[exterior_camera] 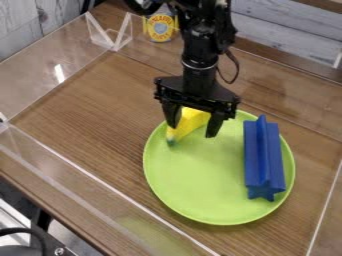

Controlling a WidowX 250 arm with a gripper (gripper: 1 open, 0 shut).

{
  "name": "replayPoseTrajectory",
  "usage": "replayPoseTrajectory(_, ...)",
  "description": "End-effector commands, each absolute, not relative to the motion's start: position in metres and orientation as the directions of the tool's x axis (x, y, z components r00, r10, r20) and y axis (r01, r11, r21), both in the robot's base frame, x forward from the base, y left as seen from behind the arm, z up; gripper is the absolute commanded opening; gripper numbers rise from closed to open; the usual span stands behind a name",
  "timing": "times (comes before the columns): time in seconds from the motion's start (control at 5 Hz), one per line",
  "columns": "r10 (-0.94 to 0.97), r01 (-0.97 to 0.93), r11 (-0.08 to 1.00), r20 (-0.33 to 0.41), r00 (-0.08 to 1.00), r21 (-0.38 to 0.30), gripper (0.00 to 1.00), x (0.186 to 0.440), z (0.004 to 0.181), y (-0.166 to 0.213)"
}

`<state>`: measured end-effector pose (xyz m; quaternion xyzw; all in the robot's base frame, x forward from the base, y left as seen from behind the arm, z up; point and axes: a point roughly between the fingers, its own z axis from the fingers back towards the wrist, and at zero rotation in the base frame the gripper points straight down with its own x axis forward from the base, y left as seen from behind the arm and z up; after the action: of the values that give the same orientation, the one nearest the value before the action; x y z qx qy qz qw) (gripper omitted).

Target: Remove the banana from inside the green plate and put it on the table

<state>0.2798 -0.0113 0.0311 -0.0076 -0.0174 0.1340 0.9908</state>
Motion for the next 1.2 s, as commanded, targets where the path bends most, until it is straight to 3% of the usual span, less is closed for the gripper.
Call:
replayPoseTrajectory(0.0,0.249,-0.25,0.968,-0.025,0.968,-0.011,1.0,0.27,0.012,-0.011)
replayPoseTrajectory(0.2,0.244,-0.244,0.97,-0.026,0.97,-0.012,0.0,0.269,0.016,-0.011)
replayPoseTrajectory(1.0,0.195,-0.195,0.981,-0.041,0.98,-0.001,0.0,0.264,0.026,-0.013)
